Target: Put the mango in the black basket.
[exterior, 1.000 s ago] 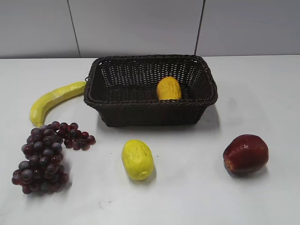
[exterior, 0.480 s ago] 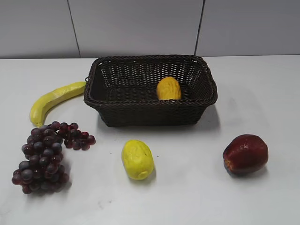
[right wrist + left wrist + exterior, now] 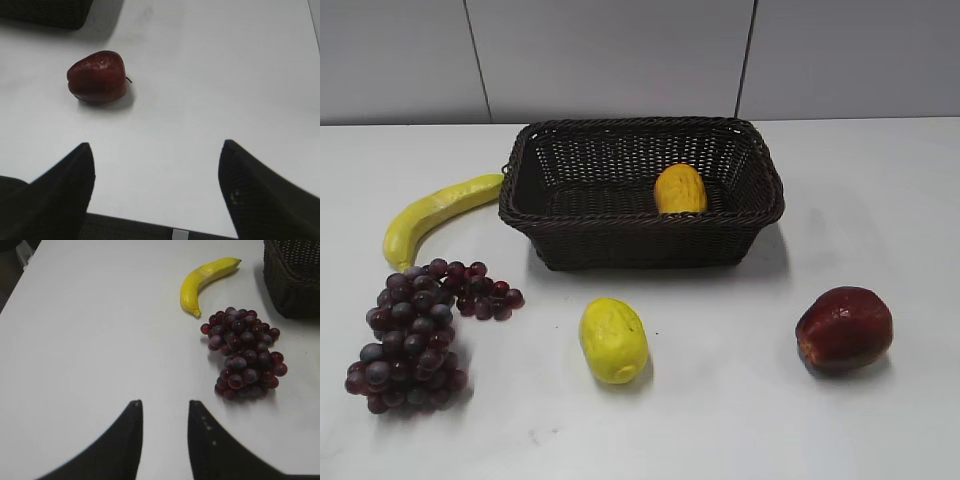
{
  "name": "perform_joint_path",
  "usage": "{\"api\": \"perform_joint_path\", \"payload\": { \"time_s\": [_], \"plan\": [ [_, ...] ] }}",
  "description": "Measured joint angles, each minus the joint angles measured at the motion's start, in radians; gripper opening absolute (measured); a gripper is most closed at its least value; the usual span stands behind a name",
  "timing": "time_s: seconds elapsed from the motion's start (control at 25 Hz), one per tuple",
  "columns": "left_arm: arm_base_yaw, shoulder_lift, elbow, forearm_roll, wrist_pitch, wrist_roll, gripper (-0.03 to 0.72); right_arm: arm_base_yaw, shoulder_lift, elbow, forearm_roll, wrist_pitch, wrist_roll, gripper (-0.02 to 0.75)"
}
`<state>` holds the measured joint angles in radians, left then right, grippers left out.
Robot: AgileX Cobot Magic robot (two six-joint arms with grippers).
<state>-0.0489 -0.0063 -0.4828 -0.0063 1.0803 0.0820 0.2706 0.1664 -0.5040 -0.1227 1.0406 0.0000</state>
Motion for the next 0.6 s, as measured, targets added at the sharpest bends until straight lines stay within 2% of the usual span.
{"api": "perform_joint_path", "payload": {
  "time_s": [0.28, 0.6],
  "plan": [
    [0.0, 0.0, 0.0, 0.0, 0.0, 0.0, 0.23, -0.009, 0.0, 0.0, 0.0, 0.0, -0.006, 0.592],
    [0.0, 0.0, 0.0, 0.0, 0.0, 0.0, 0.23, -0.174, -0.065, 0.0, 0.0, 0.0, -0.006, 0.592]
  ]
}}
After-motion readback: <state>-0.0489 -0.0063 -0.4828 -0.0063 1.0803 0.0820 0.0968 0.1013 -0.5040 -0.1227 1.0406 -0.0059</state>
